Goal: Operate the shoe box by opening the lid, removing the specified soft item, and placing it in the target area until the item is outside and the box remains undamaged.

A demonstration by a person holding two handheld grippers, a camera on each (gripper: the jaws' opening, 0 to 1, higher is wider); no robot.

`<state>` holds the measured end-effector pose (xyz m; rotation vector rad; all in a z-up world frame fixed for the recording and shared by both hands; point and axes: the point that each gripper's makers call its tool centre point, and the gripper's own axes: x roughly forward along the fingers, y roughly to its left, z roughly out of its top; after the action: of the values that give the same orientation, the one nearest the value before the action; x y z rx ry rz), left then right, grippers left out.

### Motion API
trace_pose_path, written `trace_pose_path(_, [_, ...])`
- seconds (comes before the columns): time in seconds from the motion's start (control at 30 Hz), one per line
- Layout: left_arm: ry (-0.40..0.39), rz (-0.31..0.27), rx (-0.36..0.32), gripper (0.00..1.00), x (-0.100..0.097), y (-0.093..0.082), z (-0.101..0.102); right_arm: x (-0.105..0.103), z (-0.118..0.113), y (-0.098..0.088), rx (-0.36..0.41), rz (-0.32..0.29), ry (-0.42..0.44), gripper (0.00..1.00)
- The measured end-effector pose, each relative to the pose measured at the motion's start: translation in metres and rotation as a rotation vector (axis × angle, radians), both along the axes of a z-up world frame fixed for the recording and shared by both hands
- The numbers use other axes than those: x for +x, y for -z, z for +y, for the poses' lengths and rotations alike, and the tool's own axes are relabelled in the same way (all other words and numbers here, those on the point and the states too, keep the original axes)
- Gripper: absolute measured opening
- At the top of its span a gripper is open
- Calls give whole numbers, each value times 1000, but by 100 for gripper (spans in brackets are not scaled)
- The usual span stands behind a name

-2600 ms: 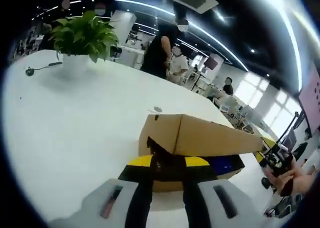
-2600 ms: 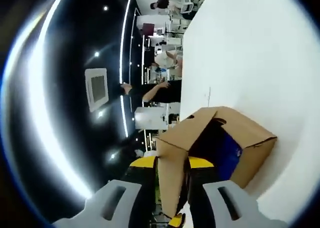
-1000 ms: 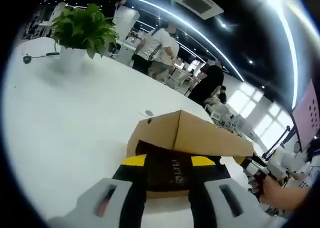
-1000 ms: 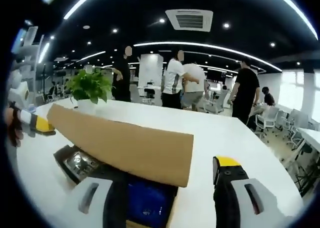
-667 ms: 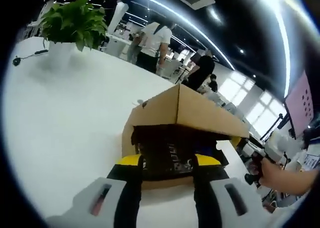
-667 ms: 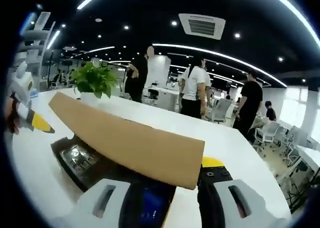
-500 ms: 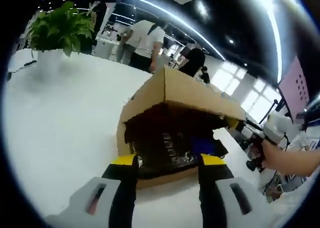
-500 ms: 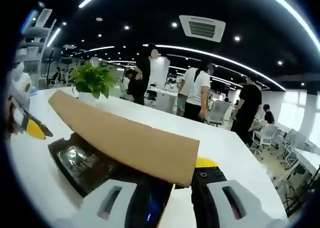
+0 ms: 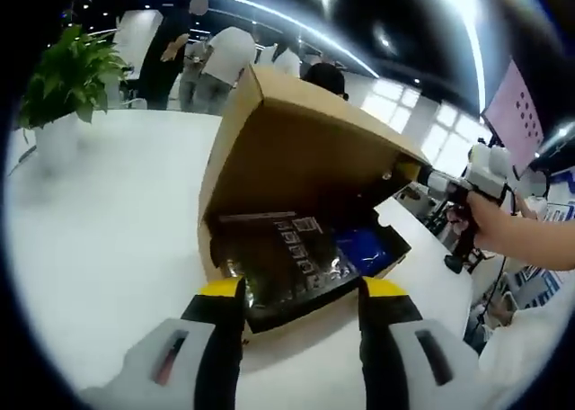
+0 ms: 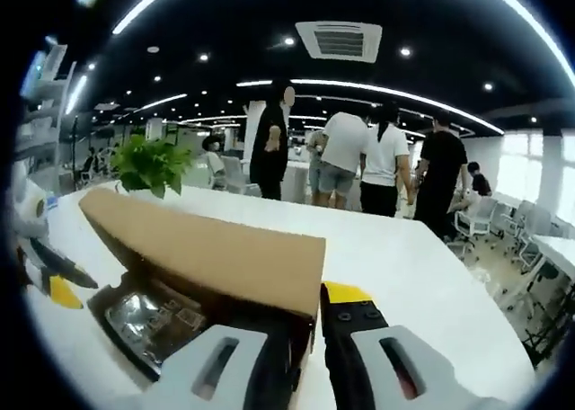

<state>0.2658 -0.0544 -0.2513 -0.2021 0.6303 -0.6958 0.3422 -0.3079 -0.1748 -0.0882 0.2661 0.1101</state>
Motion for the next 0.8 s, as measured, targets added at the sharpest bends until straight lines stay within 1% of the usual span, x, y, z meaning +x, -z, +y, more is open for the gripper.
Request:
trace_pose_path(0.03, [1,-1,2,51,1,0,1,-1,0,-8,-23,-32,1,7])
trace_pose_path(0.1, [4,0,2,51,3,1,2,0,-4,-18,-51,-76,17,4])
trace_pose_path(0.13, [4,1,4,51,3,1,2,-1,-3,-18,-43,-65,16,2])
trace_pose_path(0.17, [8,-3,8,51,4,1,3,0,-5,-20,-10,-59,29,1])
trace_pose_path(0.2, [16,-8,17,50,4,1,3,3,-8,-20,3,-56,27,0])
trace_pose_path(0.27, [43,-16,44,50,3,3,1,5,-7,-18,-10,-46,23,0])
trace_pose_path(0.3, [79,-31,72,50,1,4,0,6,-7,-19,-10,-41,26,0])
trace_pose_path(0.33, [94,-37,80,50,0,4,-1,6,-7,-18,18,-28,38,0])
trace_pose_path(0.37, [131,-50,99,50,-2,4,-4,7,-7,-19,22,-13,44,0])
trace_pose_path(0.4, [151,-57,106,50,-4,3,-6,7,-6,-20,-12,3,39,0])
trace_pose_path(0.47, [186,-70,69,55,-6,-4,-14,8,-5,-21,-25,18,33,0])
trace_pose_path(0.5, [189,-69,69,56,-6,-5,-14,8,-4,-21,-38,28,27,0])
trace_pose_path(0.53, [206,-83,94,54,-6,-5,-14,7,-4,-22,-57,36,21,0])
trace_pose_path(0.57, [251,-121,174,53,-6,-3,-11,7,-3,-23,-90,35,14,0])
trace_pose_path(0.6, [278,-143,222,51,-6,-1,-9,6,-3,-22,-109,39,18,0])
trace_pose_path(0.63, [314,-137,246,51,-9,3,-9,7,-3,-21,-114,35,16,0])
trace_pose_path(0.67, [333,-126,251,51,-12,6,-9,7,-4,-20,-120,37,15,0])
trace_pose_path(0.7, [363,-113,271,51,-14,10,-8,7,-5,-19,-128,46,14,0])
trace_pose_path(0.73, [377,-110,300,50,-15,13,-6,7,-5,-18,-128,53,10,0])
trace_pose_path(0.77, [386,-124,348,49,-13,15,-2,5,-5,-15,-165,92,-18,0])
trace_pose_path(0.8, [402,-149,388,47,-11,16,-1,7,-5,-15,-175,100,-31,0])
